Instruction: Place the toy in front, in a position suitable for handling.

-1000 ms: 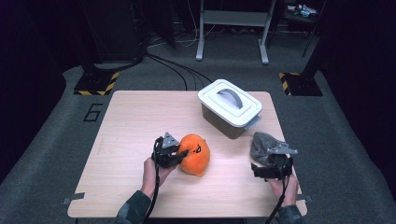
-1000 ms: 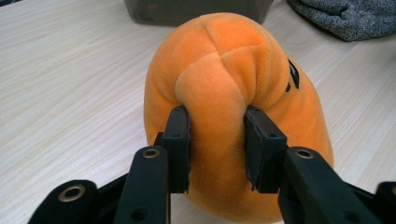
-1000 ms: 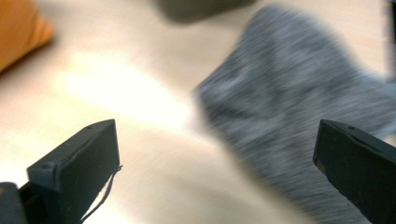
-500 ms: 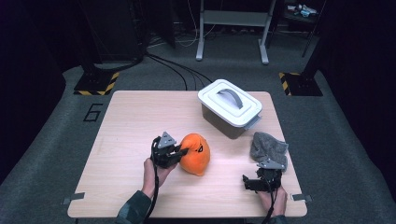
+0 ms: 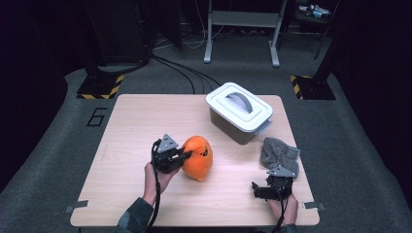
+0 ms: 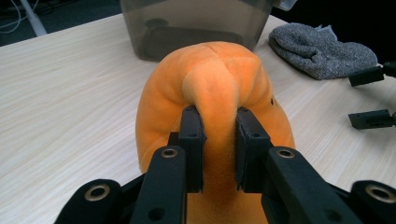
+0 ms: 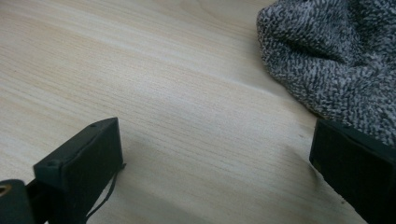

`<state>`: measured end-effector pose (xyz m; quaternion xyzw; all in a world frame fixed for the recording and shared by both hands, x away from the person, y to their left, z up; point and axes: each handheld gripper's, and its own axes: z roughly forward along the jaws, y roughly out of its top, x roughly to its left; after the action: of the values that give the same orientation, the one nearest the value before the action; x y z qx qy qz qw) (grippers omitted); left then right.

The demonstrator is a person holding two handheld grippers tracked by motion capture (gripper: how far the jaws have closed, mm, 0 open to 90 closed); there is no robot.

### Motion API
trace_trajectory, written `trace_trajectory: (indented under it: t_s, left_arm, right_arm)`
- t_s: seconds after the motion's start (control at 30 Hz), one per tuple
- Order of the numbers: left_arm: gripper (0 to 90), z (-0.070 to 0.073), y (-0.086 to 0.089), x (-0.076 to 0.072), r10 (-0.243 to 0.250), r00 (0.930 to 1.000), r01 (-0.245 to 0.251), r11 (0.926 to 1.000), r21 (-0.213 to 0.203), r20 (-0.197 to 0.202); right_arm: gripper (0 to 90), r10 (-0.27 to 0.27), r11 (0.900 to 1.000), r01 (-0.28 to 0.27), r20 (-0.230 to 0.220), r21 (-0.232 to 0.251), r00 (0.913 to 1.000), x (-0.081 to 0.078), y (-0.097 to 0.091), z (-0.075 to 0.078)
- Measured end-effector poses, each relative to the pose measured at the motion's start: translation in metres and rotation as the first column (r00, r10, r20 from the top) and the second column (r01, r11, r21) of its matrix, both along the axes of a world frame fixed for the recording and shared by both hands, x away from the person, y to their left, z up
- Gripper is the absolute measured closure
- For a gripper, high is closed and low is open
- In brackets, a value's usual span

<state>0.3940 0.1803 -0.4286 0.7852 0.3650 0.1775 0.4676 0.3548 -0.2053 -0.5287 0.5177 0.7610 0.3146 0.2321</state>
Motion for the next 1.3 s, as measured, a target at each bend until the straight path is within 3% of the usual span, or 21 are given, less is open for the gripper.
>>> trace_trajectory:
  t_s: [0.37, 0.57, 0.77, 1.0, 1.3]
  left_arm:
    - [75.6, 0.007, 0.038, -0.008, 0.061, 0.9981, -0.061, 0.9965, -0.056, 0.002]
    - [75.7, 0.008, 0.06, -0.01, 0.099, 0.9951, -0.099, 0.993, -0.065, 0.0]
    - [75.6, 0.009, 0.077, -0.013, 0.143, 0.9898, -0.142, 0.9843, -0.104, -0.001]
    - [75.6, 0.01, 0.096, -0.017, 0.184, 0.983, -0.182, 0.9771, -0.11, 0.003]
    - [75.6, 0.014, 0.124, -0.024, 0.243, 0.97, -0.24, 0.9613, -0.135, 0.005]
  right_arm:
    - [1.8, -0.005, 1.0, 0.005, 0.001, 0.003, 1.0, 0.0, 0.0, 0.0]
    - [1.8, -0.005, 1.0, 0.005, 0.001, 0.004, 1.0, 0.0, 0.0, 0.0]
    - [1.8, -0.005, 1.0, 0.005, 0.0, 0.004, 1.0, 0.0, 0.0, 0.0]
    - [1.8, -0.006, 1.0, 0.006, 0.001, 0.004, 1.0, 0.0, 0.0, 0.0]
    - [1.9, -0.005, 1.0, 0.005, 0.002, 0.004, 1.0, 0.0, 0.0, 0.0]
